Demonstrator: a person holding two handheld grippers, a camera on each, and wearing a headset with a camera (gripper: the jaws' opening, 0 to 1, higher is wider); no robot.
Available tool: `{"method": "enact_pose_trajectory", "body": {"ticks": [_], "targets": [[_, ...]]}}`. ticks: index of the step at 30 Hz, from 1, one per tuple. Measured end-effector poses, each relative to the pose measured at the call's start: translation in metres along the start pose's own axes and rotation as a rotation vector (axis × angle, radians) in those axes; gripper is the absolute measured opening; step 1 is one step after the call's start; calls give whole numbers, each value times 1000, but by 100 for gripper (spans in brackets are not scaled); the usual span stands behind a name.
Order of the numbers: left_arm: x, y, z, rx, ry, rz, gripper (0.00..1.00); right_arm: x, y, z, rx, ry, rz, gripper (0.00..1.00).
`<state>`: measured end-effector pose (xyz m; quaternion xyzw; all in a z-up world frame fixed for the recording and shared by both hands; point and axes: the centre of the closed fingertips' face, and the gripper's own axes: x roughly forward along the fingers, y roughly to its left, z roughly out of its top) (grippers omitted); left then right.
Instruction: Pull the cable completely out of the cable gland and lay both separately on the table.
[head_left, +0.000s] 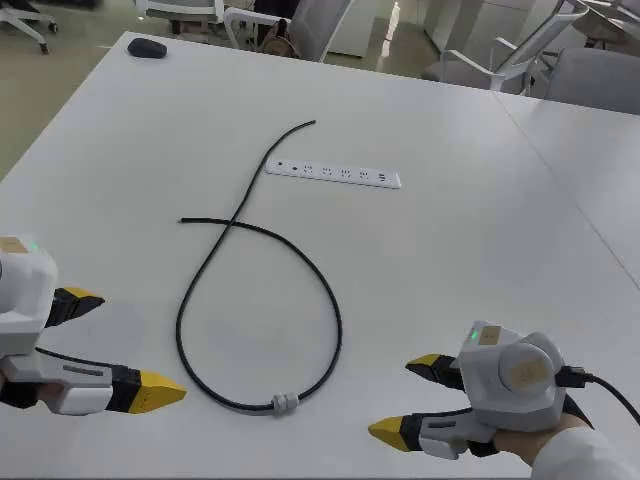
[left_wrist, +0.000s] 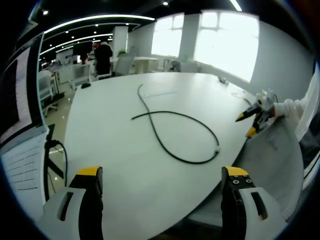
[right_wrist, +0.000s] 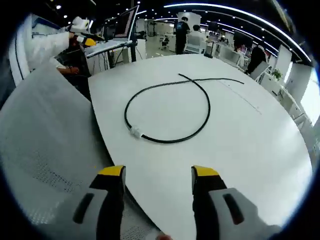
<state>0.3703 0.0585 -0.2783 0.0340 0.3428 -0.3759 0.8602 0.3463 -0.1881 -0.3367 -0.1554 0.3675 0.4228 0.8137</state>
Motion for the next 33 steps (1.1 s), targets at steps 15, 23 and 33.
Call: {"method": "enact_pose_trajectory", "body": {"ticks": [15, 23, 33], "targets": [[5, -14, -5, -4, 24, 3, 99, 3, 1, 3, 4, -14, 20, 63], [5, -14, -2, -10, 16, 5, 99, 3, 0, 3, 4, -21, 23, 63], [7, -21, -3, -20, 21, -5, 99, 5, 2, 2, -18, -11, 40, 64]]}}
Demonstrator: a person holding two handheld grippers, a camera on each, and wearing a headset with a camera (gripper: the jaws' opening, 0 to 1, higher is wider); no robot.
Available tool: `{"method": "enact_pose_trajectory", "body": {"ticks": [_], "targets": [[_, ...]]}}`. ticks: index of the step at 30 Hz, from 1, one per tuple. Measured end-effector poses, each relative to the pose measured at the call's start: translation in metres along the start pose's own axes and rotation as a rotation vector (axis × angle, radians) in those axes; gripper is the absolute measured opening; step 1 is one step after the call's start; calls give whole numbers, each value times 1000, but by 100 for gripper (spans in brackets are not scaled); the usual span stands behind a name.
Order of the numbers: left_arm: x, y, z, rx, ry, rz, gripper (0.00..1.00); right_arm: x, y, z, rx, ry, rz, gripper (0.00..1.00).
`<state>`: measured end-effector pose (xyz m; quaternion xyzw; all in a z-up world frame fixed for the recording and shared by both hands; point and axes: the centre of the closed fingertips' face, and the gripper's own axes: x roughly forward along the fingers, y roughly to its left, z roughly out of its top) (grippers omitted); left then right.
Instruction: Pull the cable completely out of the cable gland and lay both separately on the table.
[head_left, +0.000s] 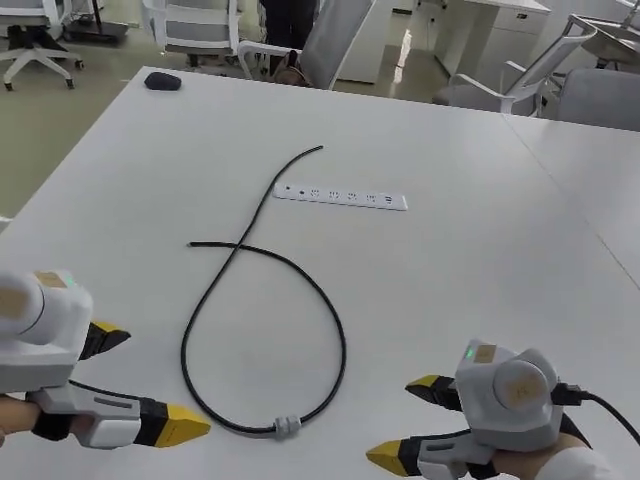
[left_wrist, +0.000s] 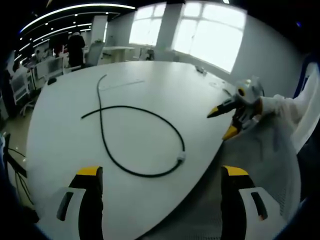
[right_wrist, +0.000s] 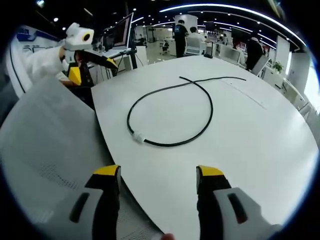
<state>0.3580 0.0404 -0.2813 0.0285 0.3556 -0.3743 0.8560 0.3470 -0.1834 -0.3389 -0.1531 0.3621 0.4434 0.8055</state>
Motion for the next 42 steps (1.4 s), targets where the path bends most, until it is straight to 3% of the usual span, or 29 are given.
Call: {"method": "enact_pose_trajectory", "body": {"ticks": [10, 17, 36, 42], "targets": [[1, -3, -2, -1, 8, 2, 98, 5, -1, 4, -59, 16, 30, 63], [-4, -10, -2, -3, 7, 5, 98, 11, 1, 12, -177, 5, 78, 62], [-29, -12, -10, -39, -25, 71, 96, 56, 19, 12, -417, 37, 262, 56], [-38, -10, -16, -53, -24, 105, 95, 69, 25, 9, -452, 49, 308, 55]]}}
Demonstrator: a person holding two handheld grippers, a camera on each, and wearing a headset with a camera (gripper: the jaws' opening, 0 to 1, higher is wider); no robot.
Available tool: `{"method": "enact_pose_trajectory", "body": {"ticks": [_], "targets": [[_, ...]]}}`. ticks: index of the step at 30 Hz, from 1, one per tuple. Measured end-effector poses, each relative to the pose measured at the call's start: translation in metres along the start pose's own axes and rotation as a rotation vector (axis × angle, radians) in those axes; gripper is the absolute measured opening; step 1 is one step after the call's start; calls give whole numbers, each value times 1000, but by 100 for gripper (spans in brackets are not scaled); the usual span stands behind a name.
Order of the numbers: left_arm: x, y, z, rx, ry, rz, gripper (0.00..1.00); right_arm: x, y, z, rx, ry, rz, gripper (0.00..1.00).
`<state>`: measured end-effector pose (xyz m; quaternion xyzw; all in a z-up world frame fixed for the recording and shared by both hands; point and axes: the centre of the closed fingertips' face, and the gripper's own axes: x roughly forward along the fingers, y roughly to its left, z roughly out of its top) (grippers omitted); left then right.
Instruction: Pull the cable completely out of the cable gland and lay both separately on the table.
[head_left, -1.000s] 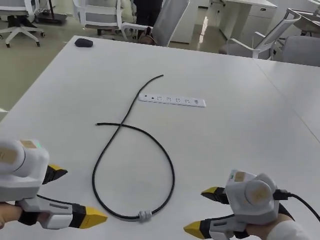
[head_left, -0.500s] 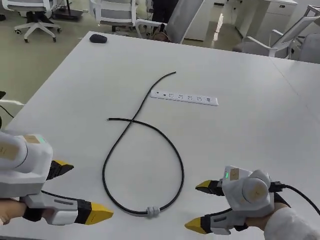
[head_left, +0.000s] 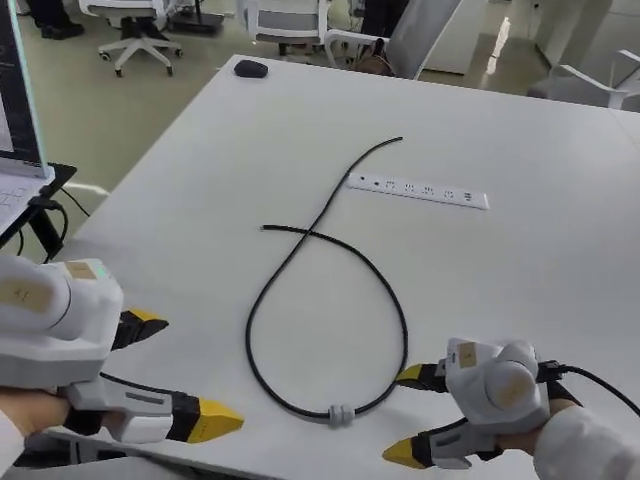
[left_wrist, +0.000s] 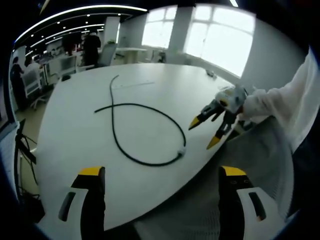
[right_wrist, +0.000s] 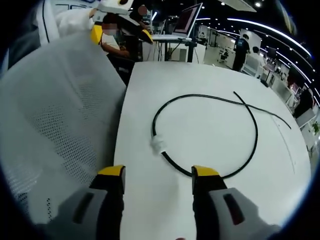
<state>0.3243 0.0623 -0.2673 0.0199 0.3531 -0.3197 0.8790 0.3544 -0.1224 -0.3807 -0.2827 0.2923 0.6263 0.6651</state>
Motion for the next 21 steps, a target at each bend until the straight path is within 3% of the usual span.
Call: {"method": "enact_pose_trajectory", "body": {"ticks": [7, 15, 18, 21], "targets": [[-9, 2, -8, -12, 2, 20, 94, 16, -2, 5, -89, 6, 33, 52], [-11, 2, -9, -31, -2, 26, 94, 36, -12, 13, -155, 3, 46, 33], [-10, 1, -8, -31, -4, 24, 93, 41, -12, 20, -134, -35, 59, 26], [-9, 1, -9, -35, -2, 23, 92, 49, -10, 16, -128, -15, 79, 21]]}}
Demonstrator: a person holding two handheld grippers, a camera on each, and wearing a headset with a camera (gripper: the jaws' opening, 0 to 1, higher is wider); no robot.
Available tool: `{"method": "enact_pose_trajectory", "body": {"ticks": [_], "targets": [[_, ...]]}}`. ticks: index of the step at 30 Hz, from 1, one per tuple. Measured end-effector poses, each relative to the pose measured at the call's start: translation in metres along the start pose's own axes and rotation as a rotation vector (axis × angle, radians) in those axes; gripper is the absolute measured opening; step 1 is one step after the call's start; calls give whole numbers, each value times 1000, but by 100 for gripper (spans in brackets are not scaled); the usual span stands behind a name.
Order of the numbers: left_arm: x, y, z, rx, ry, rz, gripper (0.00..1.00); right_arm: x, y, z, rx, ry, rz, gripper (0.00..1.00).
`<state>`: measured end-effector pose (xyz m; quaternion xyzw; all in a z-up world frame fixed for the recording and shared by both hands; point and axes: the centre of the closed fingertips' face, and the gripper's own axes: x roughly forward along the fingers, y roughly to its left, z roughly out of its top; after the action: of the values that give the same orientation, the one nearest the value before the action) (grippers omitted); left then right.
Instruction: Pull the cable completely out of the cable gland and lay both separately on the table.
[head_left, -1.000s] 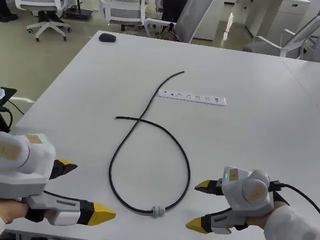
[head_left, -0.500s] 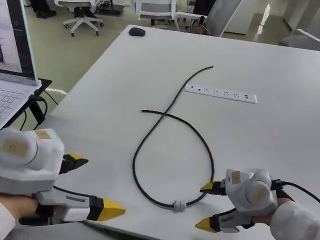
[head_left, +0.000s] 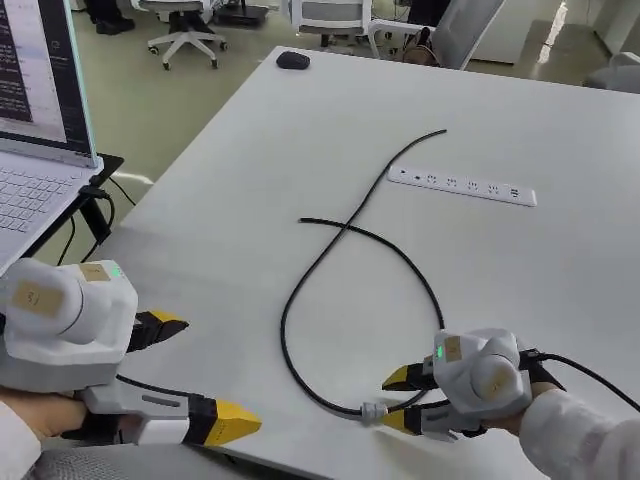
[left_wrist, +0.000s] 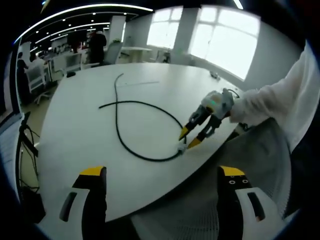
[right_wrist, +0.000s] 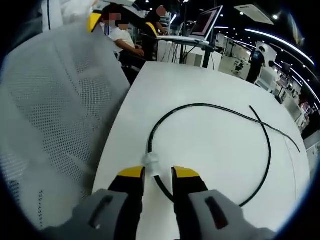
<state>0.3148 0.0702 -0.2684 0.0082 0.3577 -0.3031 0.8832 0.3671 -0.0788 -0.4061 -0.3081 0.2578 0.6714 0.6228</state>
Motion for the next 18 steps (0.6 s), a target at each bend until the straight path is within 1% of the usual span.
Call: {"method": "enact_pose_trajectory", "body": {"ticks": [6, 7, 10, 11, 12, 13, 15, 18], "targets": [[0, -3, -2, -13, -1, -5, 91, 4, 5, 2, -6, -13, 24, 15], [0, -4, -2, -14, 0, -6, 91, 5, 6, 1, -10, -9, 28, 14], [-1, -4, -4, -15, 2, -9, 90, 8, 7, -7, -25, 33, 24, 13], [-1, -4, -4, -13, 4, -7, 90, 8, 8, -6, -16, 20, 30, 13], [-1, -4, -3, -12, 3, -6, 90, 7, 6, -7, -3, 17, 25, 13], [-2, -4, -3, -11, 1, -7, 90, 7, 4, -8, 16, 7, 7, 13], [-2, -5, -1, -10, -4, -10, 90, 6, 4, -6, 29, 4, -2, 12], [-3, -7, 2, 4, -7, -17, 89, -1, 3, 0, 42, -9, -17, 12]]}}
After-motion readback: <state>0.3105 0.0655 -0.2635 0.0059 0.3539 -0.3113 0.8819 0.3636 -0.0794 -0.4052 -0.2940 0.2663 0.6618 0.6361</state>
